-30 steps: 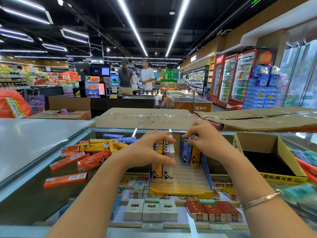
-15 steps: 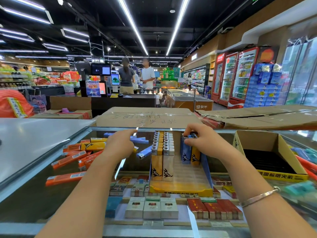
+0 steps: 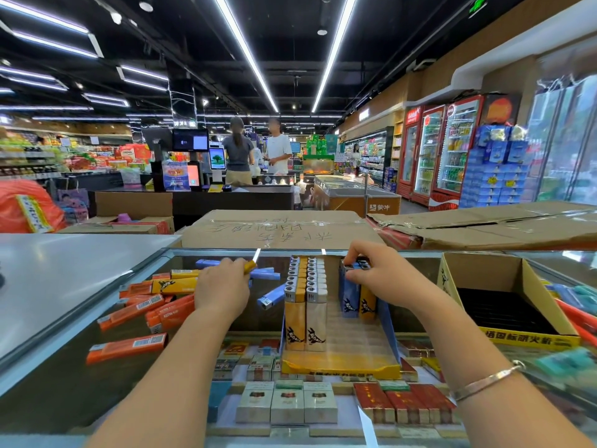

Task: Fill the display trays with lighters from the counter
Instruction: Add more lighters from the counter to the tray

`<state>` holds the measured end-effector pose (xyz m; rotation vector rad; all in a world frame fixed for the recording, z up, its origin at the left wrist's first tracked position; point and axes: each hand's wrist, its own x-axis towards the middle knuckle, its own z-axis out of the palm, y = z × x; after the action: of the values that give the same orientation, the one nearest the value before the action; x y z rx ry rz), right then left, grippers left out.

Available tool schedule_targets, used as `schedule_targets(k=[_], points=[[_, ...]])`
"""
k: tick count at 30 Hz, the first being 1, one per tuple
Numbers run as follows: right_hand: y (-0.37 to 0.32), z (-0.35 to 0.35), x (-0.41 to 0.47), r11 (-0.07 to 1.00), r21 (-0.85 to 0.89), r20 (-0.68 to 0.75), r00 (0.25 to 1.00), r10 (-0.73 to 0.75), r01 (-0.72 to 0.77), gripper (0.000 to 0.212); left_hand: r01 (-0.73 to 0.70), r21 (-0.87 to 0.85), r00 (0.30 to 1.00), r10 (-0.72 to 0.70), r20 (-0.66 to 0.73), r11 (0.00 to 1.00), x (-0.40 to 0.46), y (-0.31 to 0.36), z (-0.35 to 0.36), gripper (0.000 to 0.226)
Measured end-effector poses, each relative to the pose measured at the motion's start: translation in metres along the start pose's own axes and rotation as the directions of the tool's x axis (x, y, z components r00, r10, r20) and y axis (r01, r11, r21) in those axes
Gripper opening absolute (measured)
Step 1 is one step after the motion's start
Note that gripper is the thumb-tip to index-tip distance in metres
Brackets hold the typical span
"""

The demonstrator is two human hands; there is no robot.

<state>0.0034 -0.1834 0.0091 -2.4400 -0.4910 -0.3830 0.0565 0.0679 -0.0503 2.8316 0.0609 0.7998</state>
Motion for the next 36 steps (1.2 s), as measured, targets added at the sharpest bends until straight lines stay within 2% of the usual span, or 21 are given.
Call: schedule_targets(k=[2, 3, 5, 7, 12, 18, 21, 23, 27, 29, 33, 36], points=[[0.0, 0.0, 0.001, 1.0, -0.018, -0.006, 1.0, -0.006, 0.006, 0.02, -0.007, -0.238, 0.999, 0.016, 0.032, 0.971, -0.003, 0.014, -0.005, 0.016], [0.0, 0.001, 0.001, 1.0, -0.024, -0.01, 1.0, -0.009, 0.009, 0.02, -0.029, -0.288, 0.994, 0.057, 0.088, 0.957, -0.005, 0.021, -0.005, 0.014], [0.001, 0.001, 0.002, 1.0, -0.027, -0.013, 1.0, -0.013, 0.013, 0.019, -0.11, -0.248, 0.971, 0.157, 0.179, 0.963, -0.009, 0.032, -0.004, 0.015], [0.001, 0.001, 0.002, 1.0, -0.024, -0.013, 1.0, -0.016, 0.016, 0.019, -0.142, -0.164, 0.96, 0.176, 0.217, 0.976, -0.012, 0.034, -0.002, 0.022], [0.002, 0.002, 0.002, 0.999, -0.034, -0.004, 1.0, -0.015, 0.015, 0.02, -0.063, 0.019, 0.951, 0.054, 0.303, 0.998, -0.008, 0.034, -0.003, 0.029], [0.0, 0.001, 0.002, 0.999, -0.049, -0.001, 1.0, -0.015, 0.015, 0.021, 0.053, 0.045, 0.892, -0.067, 0.447, 0.998, -0.004, 0.027, -0.007, 0.038], [0.0, 0.001, 0.002, 0.999, -0.036, 0.0, 1.0, -0.005, 0.005, 0.019, 0.049, 0.074, 0.904, -0.076, 0.42, 0.996, -0.005, 0.022, -0.008, 0.035], [0.001, 0.002, 0.002, 0.999, -0.036, -0.003, 1.0, -0.001, 0.001, 0.019, 0.084, 0.035, 0.922, -0.091, 0.376, 0.996, -0.005, 0.022, -0.008, 0.031], [0.002, 0.002, 0.003, 0.999, -0.03, 0.002, 1.0, 0.011, -0.011, 0.019, 0.218, -0.133, 0.966, -0.195, 0.169, 0.967, 0.0, 0.008, -0.014, 0.019], [0.002, 0.002, 0.002, 0.999, -0.033, 0.006, 1.0, 0.012, -0.012, 0.018, 0.267, -0.107, 0.962, -0.258, 0.089, 0.958, 0.0, -0.002, -0.017, 0.019], [0.001, 0.001, 0.001, 0.999, -0.047, -0.011, 1.0, -0.013, 0.012, 0.012, 0.294, 0.051, 0.933, -0.298, 0.203, 0.954, -0.005, -0.007, -0.015, 0.014], [0.0, 0.001, 0.001, 0.999, -0.039, -0.014, 1.0, -0.009, 0.009, 0.011, 0.287, 0.083, 0.93, -0.298, 0.214, 0.954, -0.004, -0.007, -0.014, 0.007]])
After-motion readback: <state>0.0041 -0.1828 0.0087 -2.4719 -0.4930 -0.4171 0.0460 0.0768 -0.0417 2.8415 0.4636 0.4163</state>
